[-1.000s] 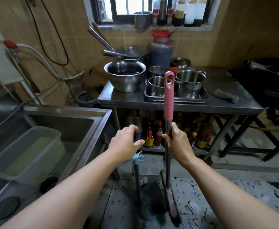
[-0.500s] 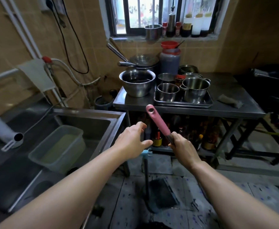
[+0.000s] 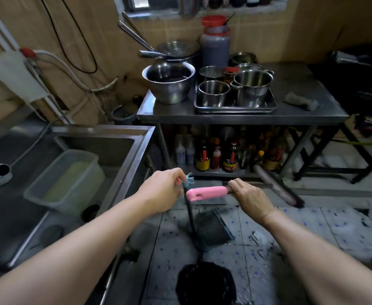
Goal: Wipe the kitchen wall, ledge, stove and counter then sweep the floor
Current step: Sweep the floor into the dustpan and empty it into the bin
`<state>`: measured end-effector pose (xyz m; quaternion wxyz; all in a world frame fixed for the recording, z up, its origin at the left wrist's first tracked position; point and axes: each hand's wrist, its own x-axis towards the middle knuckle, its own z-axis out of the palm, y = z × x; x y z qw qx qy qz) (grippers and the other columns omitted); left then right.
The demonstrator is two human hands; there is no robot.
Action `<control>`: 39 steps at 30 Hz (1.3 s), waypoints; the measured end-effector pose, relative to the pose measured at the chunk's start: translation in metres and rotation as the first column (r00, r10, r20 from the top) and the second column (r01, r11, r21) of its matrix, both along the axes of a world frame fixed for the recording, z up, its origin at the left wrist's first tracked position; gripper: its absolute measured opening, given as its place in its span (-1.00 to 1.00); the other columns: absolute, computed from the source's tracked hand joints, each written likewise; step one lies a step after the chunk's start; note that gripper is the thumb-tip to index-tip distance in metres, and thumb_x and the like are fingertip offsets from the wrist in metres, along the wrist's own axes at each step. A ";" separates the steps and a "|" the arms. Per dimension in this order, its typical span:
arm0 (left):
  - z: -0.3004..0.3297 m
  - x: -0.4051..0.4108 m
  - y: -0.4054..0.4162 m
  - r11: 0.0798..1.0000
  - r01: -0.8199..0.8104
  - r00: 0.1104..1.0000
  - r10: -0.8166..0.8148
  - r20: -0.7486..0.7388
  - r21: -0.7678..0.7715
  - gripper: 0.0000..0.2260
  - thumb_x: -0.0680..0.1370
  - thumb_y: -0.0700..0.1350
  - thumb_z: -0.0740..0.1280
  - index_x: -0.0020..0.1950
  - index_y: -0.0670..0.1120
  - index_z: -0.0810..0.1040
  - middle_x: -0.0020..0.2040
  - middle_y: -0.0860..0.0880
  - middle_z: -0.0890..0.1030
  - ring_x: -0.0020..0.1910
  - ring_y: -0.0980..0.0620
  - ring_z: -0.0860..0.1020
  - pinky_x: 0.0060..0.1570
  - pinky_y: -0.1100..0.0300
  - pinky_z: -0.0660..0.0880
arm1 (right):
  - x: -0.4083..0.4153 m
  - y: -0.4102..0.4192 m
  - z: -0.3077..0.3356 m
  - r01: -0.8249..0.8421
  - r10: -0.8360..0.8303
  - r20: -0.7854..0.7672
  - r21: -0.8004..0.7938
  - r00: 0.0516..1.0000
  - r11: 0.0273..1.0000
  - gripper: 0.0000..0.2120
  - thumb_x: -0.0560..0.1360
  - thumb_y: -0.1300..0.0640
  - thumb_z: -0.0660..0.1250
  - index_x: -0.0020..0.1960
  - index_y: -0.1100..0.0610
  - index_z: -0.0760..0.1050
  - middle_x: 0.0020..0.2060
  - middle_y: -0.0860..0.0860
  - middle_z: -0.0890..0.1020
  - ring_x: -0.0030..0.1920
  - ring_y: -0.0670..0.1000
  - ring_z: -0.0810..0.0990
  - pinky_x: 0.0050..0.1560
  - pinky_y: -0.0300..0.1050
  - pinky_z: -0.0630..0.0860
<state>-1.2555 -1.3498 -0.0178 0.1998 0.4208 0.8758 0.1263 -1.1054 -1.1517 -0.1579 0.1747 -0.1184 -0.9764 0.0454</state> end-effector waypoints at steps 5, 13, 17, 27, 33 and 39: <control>-0.013 0.020 0.020 0.996 -0.092 0.969 0.085 0.233 0.021 -0.76 0.61 -0.07 0.15 0.00 -0.09 0.61 -0.04 -0.03 0.66 -0.06 0.00 0.58 0.00 0.18 0.48 | 0.014 -0.003 -0.017 -0.070 0.071 -0.003 0.042 0.998 0.997 -0.50 0.19 0.35 0.53 -0.06 0.09 0.30 -0.27 0.02 0.53 -0.37 0.03 0.55 -0.49 -0.18 0.39; -0.008 0.066 0.045 0.953 0.082 0.944 0.019 0.329 -0.291 -0.63 0.56 0.13 0.20 0.01 -0.14 0.58 -0.27 -0.12 0.60 -0.36 -0.01 0.52 -0.27 0.22 0.45 | 0.028 -0.008 -0.029 -0.094 0.098 -0.043 0.101 0.994 0.990 -0.86 0.34 0.23 0.12 -0.11 0.08 0.26 -0.33 -0.01 0.51 -0.43 0.00 0.52 -0.54 -0.22 0.27; -0.015 0.086 0.052 0.907 0.111 0.968 -0.005 0.252 -0.406 -0.60 0.57 0.12 0.22 0.19 -0.19 0.48 -0.01 -0.18 0.65 -0.10 -0.12 0.64 -0.25 0.18 0.51 | 0.035 -0.013 -0.038 -0.085 0.086 -0.012 0.089 0.996 0.992 -0.85 0.32 0.21 0.04 -0.12 0.09 0.29 -0.35 -0.01 0.50 -0.47 -0.01 0.49 -0.56 -0.22 0.24; -0.049 0.126 0.051 0.891 0.131 0.972 -0.029 0.233 -0.435 -0.75 0.55 -0.21 0.21 0.24 -0.13 0.40 0.00 -0.11 0.50 -0.15 -0.09 0.50 -0.30 0.16 0.44 | 0.061 -0.020 -0.049 -0.027 0.021 0.122 0.051 0.992 0.998 -0.69 0.16 0.33 0.48 -0.17 0.13 0.47 -0.31 0.01 0.52 -0.42 0.00 0.51 -0.44 -0.24 0.28; -0.050 0.141 0.059 0.912 0.131 0.974 -0.045 0.223 -0.390 -0.82 0.54 -0.26 0.16 0.13 -0.13 0.41 0.04 -0.12 0.50 0.00 -0.14 0.52 -0.11 0.10 0.44 | 0.058 -0.026 -0.037 0.460 -0.362 0.376 -0.214 0.853 0.862 -0.51 0.43 0.39 0.26 0.32 0.18 0.29 0.35 0.19 0.26 0.26 0.20 0.39 0.16 0.02 0.39; -0.051 0.153 0.064 0.906 0.129 0.982 -0.061 0.177 -0.403 -0.92 0.56 -0.23 0.16 -0.06 -0.05 0.31 -0.02 -0.11 0.46 0.03 -0.12 0.49 -0.07 0.11 0.41 | 0.038 -0.025 -0.025 0.723 -0.452 0.593 -0.662 0.666 0.197 -0.48 0.61 0.02 0.10 0.49 0.19 0.08 0.41 0.25 0.22 0.35 0.23 0.32 0.28 0.03 0.32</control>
